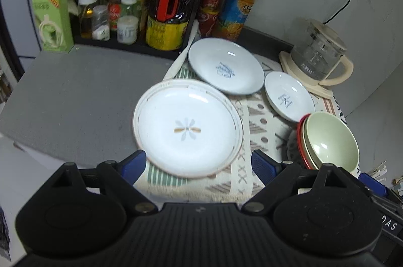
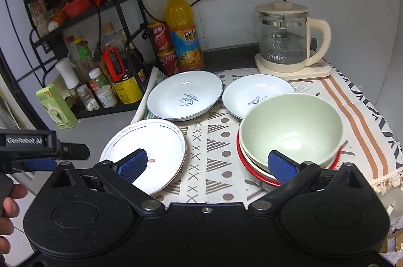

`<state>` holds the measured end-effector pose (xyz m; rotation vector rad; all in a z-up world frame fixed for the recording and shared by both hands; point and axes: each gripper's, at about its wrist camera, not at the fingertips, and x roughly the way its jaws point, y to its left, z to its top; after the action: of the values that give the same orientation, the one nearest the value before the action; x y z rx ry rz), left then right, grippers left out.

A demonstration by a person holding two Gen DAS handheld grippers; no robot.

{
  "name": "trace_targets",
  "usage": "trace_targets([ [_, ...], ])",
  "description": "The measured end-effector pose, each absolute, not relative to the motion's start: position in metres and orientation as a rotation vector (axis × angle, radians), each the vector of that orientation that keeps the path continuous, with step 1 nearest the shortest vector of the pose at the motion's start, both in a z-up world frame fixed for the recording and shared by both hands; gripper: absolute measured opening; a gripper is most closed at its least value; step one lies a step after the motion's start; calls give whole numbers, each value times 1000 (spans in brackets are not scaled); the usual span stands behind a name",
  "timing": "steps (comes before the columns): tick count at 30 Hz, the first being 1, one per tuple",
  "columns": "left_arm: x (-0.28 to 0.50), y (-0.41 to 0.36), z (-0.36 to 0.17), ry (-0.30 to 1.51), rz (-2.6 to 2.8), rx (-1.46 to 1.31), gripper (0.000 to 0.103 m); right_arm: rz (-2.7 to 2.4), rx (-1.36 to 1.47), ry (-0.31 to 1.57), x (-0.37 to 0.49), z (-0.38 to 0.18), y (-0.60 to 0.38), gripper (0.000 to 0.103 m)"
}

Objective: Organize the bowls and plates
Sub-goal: 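Move both grippers toward the white 'Sweet' plate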

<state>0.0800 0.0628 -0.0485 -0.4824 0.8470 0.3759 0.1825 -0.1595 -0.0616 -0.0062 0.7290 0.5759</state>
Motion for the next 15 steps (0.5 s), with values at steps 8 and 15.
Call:
trace_targets([
  [8,111,94,-52,867,365,-488,89,560,5,748,205,-65,-130,103],
  [15,137,118,-54,873,343,-484,89,541,9,764,225,-68,-105,103],
])
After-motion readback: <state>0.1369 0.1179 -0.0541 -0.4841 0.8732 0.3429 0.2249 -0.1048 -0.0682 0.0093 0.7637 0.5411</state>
